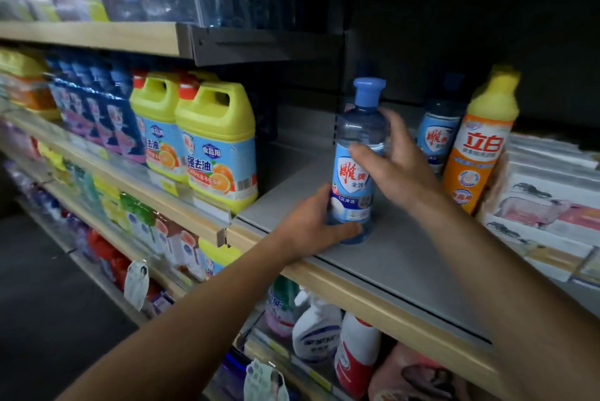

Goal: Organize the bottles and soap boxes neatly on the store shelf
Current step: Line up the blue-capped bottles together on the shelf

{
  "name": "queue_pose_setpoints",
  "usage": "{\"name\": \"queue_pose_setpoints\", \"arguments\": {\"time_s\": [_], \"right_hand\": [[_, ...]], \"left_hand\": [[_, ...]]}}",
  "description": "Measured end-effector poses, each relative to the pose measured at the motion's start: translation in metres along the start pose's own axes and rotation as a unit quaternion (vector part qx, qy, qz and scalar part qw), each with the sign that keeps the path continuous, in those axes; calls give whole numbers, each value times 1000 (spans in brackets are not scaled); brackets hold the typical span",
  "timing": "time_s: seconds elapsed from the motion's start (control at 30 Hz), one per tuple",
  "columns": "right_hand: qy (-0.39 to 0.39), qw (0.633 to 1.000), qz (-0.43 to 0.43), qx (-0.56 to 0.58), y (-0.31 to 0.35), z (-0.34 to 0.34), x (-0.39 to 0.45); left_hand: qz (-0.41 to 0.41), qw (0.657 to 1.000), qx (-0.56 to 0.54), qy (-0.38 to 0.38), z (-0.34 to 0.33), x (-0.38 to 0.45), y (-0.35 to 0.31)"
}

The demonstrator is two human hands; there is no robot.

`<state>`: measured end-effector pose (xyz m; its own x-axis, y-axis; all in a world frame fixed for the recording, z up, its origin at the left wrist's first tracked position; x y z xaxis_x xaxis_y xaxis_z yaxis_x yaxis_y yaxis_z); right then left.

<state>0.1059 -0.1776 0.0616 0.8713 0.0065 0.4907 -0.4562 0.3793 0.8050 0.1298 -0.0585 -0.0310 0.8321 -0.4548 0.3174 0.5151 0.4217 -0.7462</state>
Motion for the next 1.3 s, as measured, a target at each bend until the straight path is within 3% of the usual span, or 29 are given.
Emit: {"name": "queue_pose_setpoints", "arguments": {"time_s": [0.1,0.27,0.37,0.47,0.6,0.67,0.73,0.83,1.0,1.07,1.1,1.13,1.2,1.3], "right_hand": [[-21,1000,-13,-14,3,1,13],[-70,980,-184,33,-33,6,25],[-97,964,-239,58,-50,0,29],[-73,952,-283,92,-61,-15,32],[-41,888,-308,339,-65,-37,30],[-22,885,-285,367,-57,-39,31],[-29,911,-257,320,-47,-30,34],[-85,961,-218,144,-30,-8,39],[-198,962,-164,-95,-4,17,38],[-182,960,-141,-159,3,11,40],[-166,963,-133,-167,4,6,42],[-150,969,-131,-146,3,1,43],[-110,981,-159,1,-6,-9,45],[-36,934,-243,259,-25,-29,40]], "left_hand": [[-15,998,-64,14,2,-7,-5],[-2,957,-289,16,10,-15,-11],[48,913,-404,-8,14,-15,4],[86,874,-479,0,13,-13,14],[121,766,-626,86,9,-15,15],[104,739,-653,133,10,-17,10],[103,762,-625,135,7,-16,12],[87,822,-562,33,11,-7,23],[-31,951,-293,-94,27,-6,10],[-27,973,-190,-127,29,-8,10],[-21,972,-201,-118,27,-8,11],[-13,958,-271,-89,24,-7,13],[26,886,-463,-6,15,-9,18],[98,776,-613,113,7,-15,18]]}}
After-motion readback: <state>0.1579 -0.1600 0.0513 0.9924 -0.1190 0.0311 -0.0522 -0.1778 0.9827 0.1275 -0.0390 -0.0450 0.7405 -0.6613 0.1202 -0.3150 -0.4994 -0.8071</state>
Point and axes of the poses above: each hand's wrist, its own x-axis towards the middle knuckle, its own z-axis out of the back of the hand, y = z × x, the point moved 9 cm from there along x, towards the middle knuckle, and after that the axes turned 1 degree about y, right-handed, at the moved point
